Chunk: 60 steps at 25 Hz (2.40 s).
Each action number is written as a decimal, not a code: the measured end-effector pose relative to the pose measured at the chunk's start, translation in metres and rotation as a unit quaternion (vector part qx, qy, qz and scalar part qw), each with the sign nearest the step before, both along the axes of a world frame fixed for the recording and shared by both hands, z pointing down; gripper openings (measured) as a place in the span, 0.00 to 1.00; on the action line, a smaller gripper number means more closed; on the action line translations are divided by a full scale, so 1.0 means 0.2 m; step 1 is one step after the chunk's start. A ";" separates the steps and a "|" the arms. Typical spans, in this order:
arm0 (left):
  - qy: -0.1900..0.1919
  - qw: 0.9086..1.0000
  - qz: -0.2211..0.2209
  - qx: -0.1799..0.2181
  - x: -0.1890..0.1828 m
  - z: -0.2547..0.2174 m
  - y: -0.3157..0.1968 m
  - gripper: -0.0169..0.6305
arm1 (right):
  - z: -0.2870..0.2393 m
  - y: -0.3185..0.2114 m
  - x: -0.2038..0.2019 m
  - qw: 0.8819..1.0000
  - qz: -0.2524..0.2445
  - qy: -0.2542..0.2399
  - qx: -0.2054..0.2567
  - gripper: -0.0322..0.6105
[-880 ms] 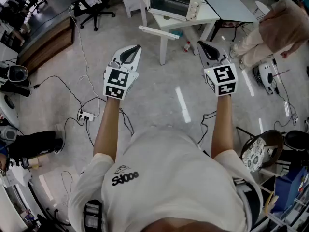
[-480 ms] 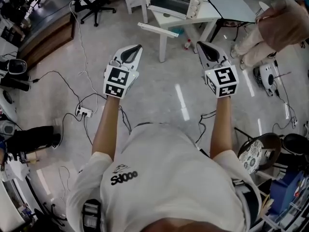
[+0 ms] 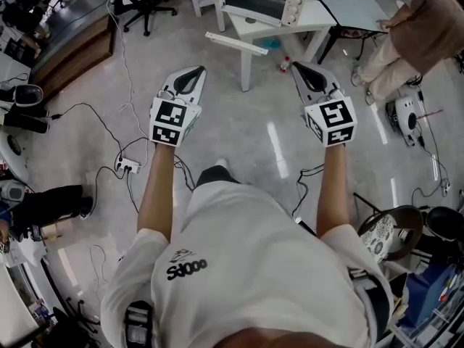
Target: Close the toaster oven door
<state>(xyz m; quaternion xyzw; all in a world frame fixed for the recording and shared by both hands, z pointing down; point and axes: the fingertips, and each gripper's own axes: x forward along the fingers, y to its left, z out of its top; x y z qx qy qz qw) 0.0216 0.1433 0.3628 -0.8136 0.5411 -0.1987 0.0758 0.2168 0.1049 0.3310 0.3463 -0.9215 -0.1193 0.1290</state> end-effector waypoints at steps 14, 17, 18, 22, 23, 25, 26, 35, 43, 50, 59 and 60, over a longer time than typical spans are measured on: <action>0.027 0.999 -0.020 0.002 -0.67 0.00 -1.01 0.05 | 0.01 -0.88 -0.52 1.000 0.017 0.003 -0.010 0.05; 0.016 1.000 -0.008 0.001 -0.78 -0.02 -1.23 0.05 | 0.00 -1.08 -0.64 0.999 0.013 -0.014 -0.032 0.05; 0.015 1.000 -0.006 0.001 -0.82 -0.02 -1.30 0.05 | 0.00 -1.13 -0.69 0.999 0.009 -0.017 -0.040 0.05; 0.023 1.000 0.005 -0.017 -0.96 0.05 -1.52 0.05 | 0.08 -1.31 -0.88 0.996 -0.007 -0.013 -0.085 0.05; 0.024 0.999 0.009 -0.023 -0.99 0.07 -1.57 0.05 | 0.10 -1.36 -0.91 0.996 -0.006 -0.009 -0.093 0.05; 0.024 0.999 0.020 -0.035 -1.03 0.14 -1.65 0.05 | 0.14 -1.46 -0.97 0.994 0.003 -0.004 -0.105 0.05; 0.025 0.999 0.025 -0.041 -1.04 0.17 -1.69 0.05 | 0.17 -1.50 -0.99 0.994 0.008 -0.001 -0.111 0.05; 0.078 0.987 0.048 -0.133 -1.09 0.69 -2.02 0.06 | 0.50 -1.78 -1.09 0.984 0.022 0.006 -0.175 0.05; 0.089 0.967 0.013 -0.239 -1.05 1.26 -2.19 0.17 | 0.79 -2.07 -1.21 0.970 -0.036 -0.005 -0.238 0.05; 0.092 0.944 -0.012 -0.315 -0.97 1.68 -2.21 0.19 | 1.10 -2.22 -1.22 0.955 -0.073 0.039 -0.286 0.05; 0.137 0.933 -0.012 -0.333 -0.90 1.98 -2.29 0.25 | 1.32 -2.25 -1.09 0.950 -0.024 0.049 -0.309 0.05; 0.139 0.935 -0.005 -0.328 -0.89 1.98 -2.31 0.26 | 1.33 -2.25 -1.07 0.949 -0.021 0.049 -0.310 0.05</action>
